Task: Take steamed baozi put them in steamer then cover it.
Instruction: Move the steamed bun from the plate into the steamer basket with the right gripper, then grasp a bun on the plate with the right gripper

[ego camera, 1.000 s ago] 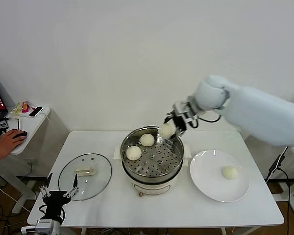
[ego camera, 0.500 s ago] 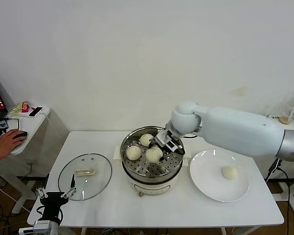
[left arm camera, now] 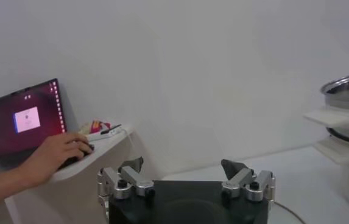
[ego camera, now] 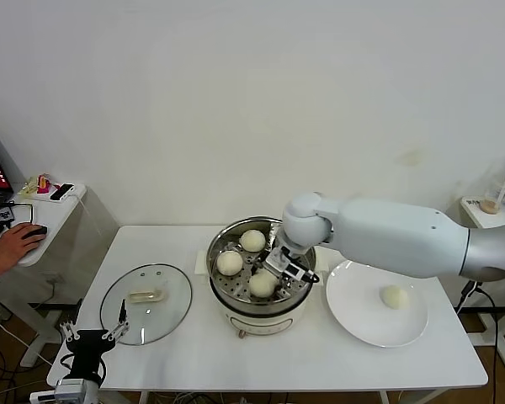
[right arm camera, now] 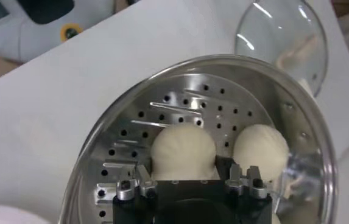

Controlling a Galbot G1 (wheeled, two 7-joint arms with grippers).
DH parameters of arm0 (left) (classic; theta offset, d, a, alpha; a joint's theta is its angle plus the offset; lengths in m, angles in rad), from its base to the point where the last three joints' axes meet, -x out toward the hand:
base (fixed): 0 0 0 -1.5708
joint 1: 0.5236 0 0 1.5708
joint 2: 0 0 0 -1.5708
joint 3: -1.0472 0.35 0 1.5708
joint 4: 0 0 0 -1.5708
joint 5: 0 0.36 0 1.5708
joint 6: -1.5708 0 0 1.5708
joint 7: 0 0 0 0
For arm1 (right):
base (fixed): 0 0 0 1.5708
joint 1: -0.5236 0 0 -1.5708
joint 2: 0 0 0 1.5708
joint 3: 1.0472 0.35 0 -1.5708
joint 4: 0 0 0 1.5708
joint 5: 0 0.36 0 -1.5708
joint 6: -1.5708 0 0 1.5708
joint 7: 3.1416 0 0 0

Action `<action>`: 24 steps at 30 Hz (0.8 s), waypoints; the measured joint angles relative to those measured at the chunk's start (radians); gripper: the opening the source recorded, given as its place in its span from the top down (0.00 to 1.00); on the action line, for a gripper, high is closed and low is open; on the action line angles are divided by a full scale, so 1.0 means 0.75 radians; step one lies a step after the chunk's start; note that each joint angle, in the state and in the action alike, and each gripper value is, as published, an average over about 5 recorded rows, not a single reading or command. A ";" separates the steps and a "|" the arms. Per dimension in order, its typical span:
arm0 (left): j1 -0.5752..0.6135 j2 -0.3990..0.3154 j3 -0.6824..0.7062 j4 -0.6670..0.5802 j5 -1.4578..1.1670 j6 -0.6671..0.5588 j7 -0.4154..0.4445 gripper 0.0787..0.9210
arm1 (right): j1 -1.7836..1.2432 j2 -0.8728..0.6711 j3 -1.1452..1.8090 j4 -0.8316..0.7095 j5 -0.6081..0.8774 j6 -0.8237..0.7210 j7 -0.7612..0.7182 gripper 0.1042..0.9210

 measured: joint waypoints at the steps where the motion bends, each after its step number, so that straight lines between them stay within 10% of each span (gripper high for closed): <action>1: 0.000 0.000 0.000 0.000 0.000 0.000 0.000 0.12 | 0.001 0.001 0.000 0.000 -0.001 0.006 0.001 0.27; 7: -0.002 0.004 0.000 -0.003 0.001 0.000 0.000 0.12 | 0.015 -0.008 0.008 0.000 -0.002 0.029 0.001 0.13; 24: -0.008 0.030 0.008 -0.011 -0.001 0.003 0.003 0.12 | 0.080 -0.129 0.145 -0.079 0.147 -0.202 -0.027 0.12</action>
